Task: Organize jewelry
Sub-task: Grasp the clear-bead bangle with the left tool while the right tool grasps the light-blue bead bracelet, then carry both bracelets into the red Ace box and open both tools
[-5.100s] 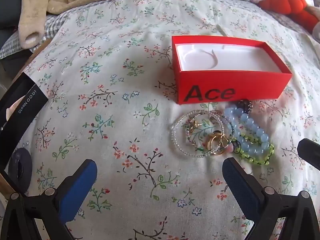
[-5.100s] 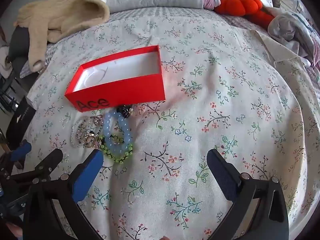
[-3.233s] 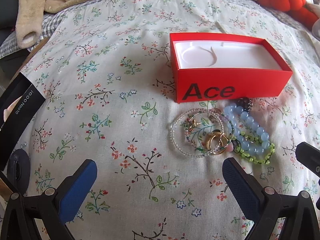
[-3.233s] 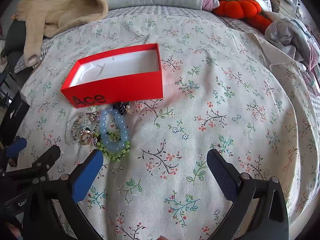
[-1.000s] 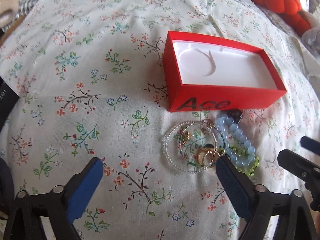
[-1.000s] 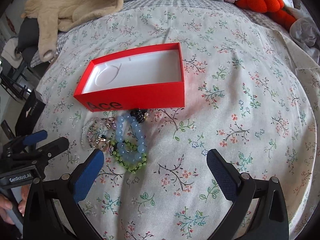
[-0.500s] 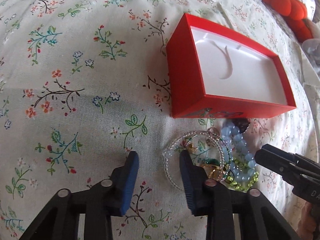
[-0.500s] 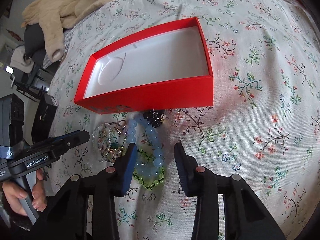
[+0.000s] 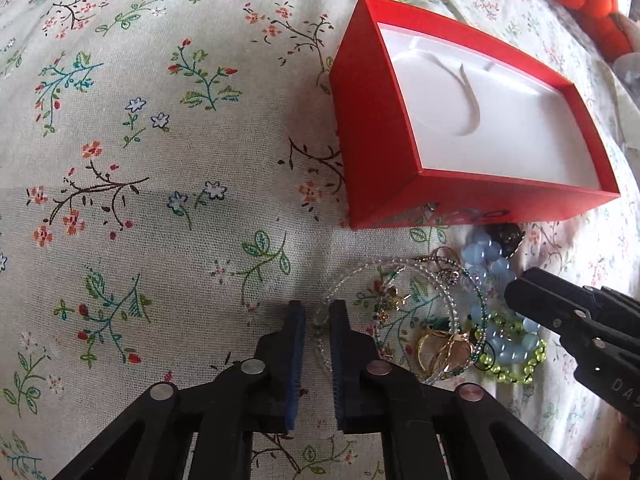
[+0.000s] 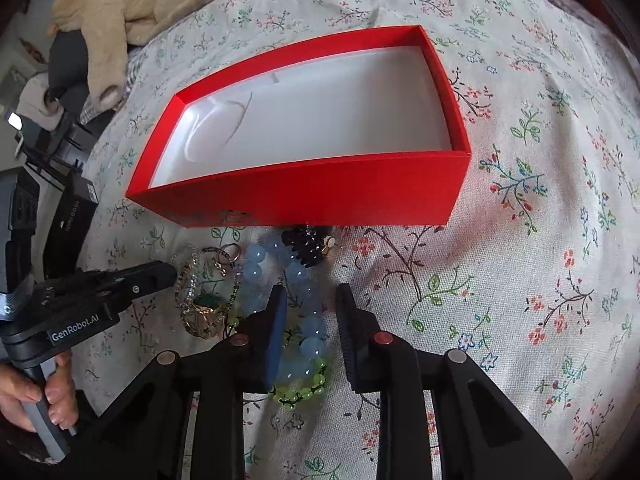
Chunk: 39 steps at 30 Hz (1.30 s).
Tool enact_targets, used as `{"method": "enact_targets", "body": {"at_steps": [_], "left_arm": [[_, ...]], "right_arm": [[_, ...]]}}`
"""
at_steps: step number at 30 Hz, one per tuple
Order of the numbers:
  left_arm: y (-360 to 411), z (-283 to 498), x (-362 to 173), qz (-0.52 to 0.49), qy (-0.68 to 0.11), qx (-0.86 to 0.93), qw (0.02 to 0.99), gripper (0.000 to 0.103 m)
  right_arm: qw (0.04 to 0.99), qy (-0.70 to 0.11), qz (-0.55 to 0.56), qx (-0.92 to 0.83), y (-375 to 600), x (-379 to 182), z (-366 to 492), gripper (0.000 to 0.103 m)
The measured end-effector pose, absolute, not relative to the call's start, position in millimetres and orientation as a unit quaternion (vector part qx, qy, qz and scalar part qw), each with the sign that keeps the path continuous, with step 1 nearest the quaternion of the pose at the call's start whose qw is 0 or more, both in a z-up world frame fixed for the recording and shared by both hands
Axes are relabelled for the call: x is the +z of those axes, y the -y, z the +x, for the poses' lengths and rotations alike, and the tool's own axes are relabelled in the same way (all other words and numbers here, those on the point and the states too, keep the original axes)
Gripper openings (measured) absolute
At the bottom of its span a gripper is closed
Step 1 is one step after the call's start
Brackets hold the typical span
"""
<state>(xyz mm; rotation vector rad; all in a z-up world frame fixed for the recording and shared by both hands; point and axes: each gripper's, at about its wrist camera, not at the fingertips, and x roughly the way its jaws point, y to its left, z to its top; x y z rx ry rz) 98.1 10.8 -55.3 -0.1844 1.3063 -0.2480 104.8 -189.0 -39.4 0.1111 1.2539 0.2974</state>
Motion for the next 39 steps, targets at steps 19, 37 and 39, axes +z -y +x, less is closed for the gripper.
{"method": "enact_targets", "body": {"at_steps": [19, 37, 39], "left_arm": [[-13, 75, -3, -0.102, -0.541, -0.14, 0.823, 0.003], [19, 98, 57, -0.138, -0.454, -0.194, 0.858, 0.003], [24, 105, 56, -0.145, -0.451, -0.201, 0.857, 0.003]], "right_arm": [[0.831, -0.534, 0.046, 0.15, 183, 11, 77, 0.011], [0.874, -0.453, 0.093, 0.148, 197, 87, 82, 0.011], [0.879, -0.445, 0.092, 0.143, 195, 93, 86, 0.011]]}}
